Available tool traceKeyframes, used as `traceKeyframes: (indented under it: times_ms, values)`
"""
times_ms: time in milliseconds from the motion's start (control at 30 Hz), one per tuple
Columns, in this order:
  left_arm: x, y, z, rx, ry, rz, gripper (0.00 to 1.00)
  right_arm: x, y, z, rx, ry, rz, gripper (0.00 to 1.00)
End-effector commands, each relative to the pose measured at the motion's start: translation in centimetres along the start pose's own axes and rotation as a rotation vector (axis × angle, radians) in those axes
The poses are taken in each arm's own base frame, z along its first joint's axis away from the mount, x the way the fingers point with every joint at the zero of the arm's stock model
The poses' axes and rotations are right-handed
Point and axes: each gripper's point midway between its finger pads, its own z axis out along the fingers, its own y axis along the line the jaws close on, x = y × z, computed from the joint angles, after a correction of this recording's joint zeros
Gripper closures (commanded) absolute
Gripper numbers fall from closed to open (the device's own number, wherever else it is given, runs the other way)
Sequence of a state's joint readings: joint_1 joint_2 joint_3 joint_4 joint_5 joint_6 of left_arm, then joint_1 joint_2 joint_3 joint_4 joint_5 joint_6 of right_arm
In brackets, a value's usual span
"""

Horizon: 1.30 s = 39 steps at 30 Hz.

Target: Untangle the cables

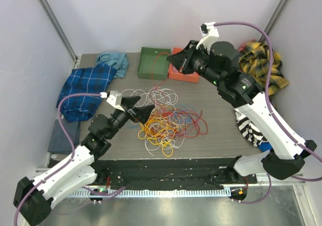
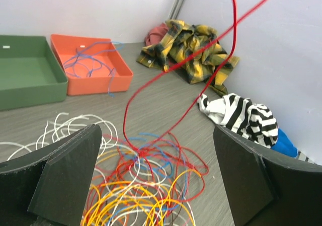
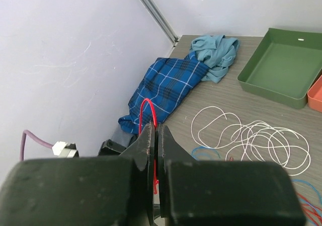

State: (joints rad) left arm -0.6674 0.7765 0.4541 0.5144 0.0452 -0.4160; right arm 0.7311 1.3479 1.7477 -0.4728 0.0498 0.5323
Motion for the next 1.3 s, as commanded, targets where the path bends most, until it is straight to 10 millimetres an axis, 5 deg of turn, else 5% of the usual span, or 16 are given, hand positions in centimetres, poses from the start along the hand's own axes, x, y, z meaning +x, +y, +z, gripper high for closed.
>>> traceKeyframes:
  times_ms: [0,233,400,467,500,767,933,1167,1200,1267]
  values:
    - [1.1,0.3,-1.0,0.003,0.007,0.014,0.00,-2.4,2.0,-0.7,-0.065,-0.063,0.014,0.99]
    - [0.4,-1.5,1.1,0.105,-0.038,-0.013,0.00,-2.9,2.9,-0.7,-0.091,-0.066,0.051,0.99]
    - [-0.5,-2.1,2.3,0.020,-0.092,-0.015,0.00,-2.8,2.3,-0.7,-0.070,-0.073,0.053,0.99]
    - [0.6,-3.2,2.4,-0.004,-0.078,-0.014,0.00,-2.5,2.0,-0.4,-0.059,-0.071,0.056,0.99]
    - [0.2,-1.5,2.4,-0.128,-0.111,0.005,0.00,-2.4,2.0,-0.3,-0.059,-0.070,0.059,0.99]
    - [2.6,-0.4,4.2,-0.206,-0.076,0.131,0.00,-2.0,2.5,0.0,-0.086,-0.056,0.086,0.99]
    - [5.3,1.8,6.1,-0.285,-0.027,0.121,0.00,-2.3,2.6,-0.4,-0.089,-0.063,0.094,0.99]
    - [6.4,4.6,8.3,-0.337,-0.011,0.088,0.00,-2.9,3.0,-1.5,-0.097,-0.073,0.079,0.99]
    - [5.6,4.6,9.1,-0.325,-0.024,0.085,0.02,-2.9,3.0,-1.6,-0.098,-0.072,0.077,0.99]
    - [5.8,4.7,9.8,-0.309,0.004,0.094,0.26,-2.8,2.8,-1.7,-0.093,-0.070,0.075,0.99]
